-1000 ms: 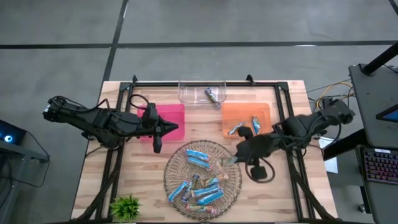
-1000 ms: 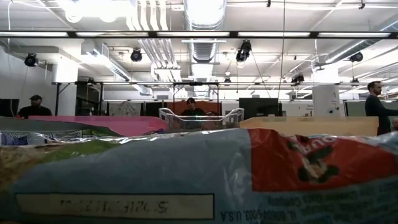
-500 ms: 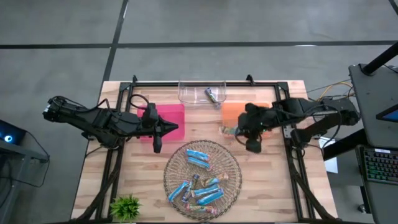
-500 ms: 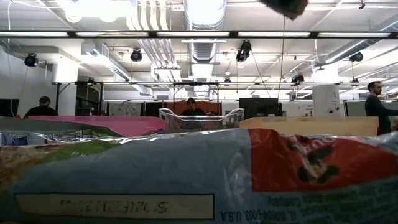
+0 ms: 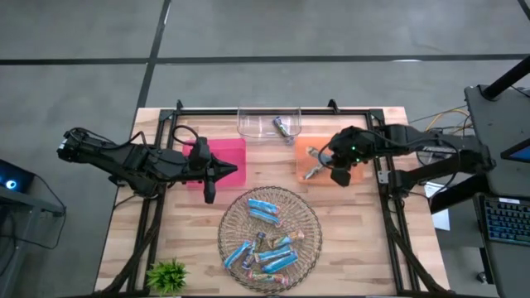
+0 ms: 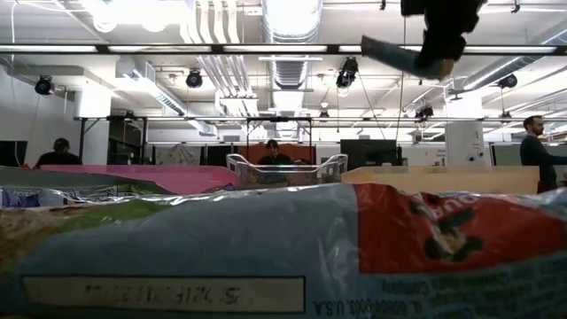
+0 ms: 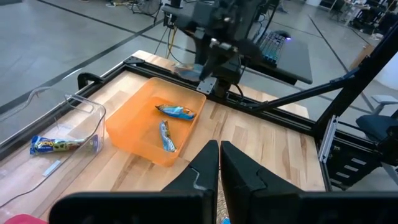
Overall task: Pick and place Granola Bars by type
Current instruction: Put the yellow granola bar into the yellow bin
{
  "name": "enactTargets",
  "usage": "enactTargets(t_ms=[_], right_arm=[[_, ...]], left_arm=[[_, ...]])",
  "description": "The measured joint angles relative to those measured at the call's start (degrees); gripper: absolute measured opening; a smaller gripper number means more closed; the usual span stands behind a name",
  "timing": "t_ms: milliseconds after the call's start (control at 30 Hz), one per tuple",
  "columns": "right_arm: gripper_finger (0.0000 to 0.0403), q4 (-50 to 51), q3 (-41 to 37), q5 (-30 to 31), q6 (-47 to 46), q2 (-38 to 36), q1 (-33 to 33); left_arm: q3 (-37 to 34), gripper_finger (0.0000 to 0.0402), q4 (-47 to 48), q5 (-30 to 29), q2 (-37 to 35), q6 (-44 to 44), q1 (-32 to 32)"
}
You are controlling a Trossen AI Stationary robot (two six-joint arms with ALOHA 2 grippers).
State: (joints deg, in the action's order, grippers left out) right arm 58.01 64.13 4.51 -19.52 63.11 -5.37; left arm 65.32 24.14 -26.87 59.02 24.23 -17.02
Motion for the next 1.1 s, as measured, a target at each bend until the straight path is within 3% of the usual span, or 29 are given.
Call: enactTargets(t_ms=[200,633,1100], right_arm=[[0.0059,-6.7,-7.0,0.0,-8.9,-2.5,-3.3],[0.0059,-6.9,-15.3,0.0,-33.4,-2.3,-10.8],[0.0059,-7.5,-21.5,0.1,-46.5,-2.2,-15.4]], left_arm=[[0.0,0.0,0.0,0.0,0.0,0.0,0.0],[0.0,0.0,0.0,0.0,0.0,0.0,0.0],[0.0,0.0,0.0,0.0,0.0,0.1,0.0]])
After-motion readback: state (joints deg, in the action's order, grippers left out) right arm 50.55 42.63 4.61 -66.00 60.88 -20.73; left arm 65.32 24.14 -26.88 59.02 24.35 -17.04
